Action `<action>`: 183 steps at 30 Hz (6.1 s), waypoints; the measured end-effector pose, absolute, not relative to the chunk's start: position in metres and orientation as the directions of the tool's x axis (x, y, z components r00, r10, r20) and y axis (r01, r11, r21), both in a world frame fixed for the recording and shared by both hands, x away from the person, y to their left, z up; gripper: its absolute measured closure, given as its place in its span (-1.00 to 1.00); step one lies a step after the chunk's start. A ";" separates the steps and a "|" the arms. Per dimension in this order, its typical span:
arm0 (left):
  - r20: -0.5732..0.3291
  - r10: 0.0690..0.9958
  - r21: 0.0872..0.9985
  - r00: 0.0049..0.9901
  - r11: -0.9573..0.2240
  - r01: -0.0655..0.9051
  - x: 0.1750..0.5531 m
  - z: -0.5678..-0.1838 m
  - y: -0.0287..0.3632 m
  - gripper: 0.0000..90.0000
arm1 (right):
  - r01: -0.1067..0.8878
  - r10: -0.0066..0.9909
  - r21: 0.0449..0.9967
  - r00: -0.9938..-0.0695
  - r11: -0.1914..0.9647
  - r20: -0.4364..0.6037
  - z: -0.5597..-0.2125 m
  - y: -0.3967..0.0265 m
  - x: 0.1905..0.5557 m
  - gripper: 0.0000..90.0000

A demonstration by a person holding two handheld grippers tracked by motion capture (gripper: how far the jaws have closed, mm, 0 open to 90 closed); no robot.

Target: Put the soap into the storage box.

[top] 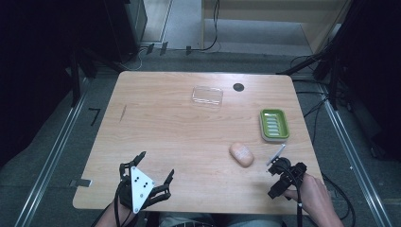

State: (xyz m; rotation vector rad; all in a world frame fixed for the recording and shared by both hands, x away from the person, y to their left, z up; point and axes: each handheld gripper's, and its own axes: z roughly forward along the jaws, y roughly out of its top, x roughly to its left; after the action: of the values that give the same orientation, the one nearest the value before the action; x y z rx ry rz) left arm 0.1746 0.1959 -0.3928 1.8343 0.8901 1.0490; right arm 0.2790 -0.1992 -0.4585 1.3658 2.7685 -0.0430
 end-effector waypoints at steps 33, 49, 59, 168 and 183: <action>0.324 0.849 0.889 0.417 -0.425 0.173 0.177 -0.393 0.194 -0.78 | 0.722 0.724 0.052 -0.688 0.690 -0.045 -0.440 -0.141 0.314 -0.99; 0.321 0.851 0.890 0.414 -0.421 0.175 0.176 -0.393 0.194 -0.78 | 0.713 0.715 0.069 -0.698 0.698 -0.029 -0.436 -0.122 0.337 -0.99; 0.326 0.849 0.889 0.417 -0.425 0.172 0.177 -0.393 0.194 -0.78 | 0.714 0.717 0.082 -0.697 0.696 -0.008 -0.440 -0.113 0.355 -0.99; 0.323 0.853 0.893 0.411 -0.418 0.166 0.176 -0.393 0.196 -0.78 | 0.733 0.733 0.003 -0.680 0.680 -0.036 -0.445 -0.123 0.381 -0.27; 0.321 0.854 0.894 0.409 -0.416 0.166 0.176 -0.393 0.196 -0.78 | 0.753 0.752 -0.003 -0.658 0.658 -0.042 -0.440 -0.138 0.381 -0.27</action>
State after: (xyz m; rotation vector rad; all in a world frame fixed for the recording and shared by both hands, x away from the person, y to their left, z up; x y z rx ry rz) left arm 0.1757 0.1957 -0.3931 1.8376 0.8778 1.0487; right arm 0.3810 -0.1377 -0.4403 1.2833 2.8272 -0.0317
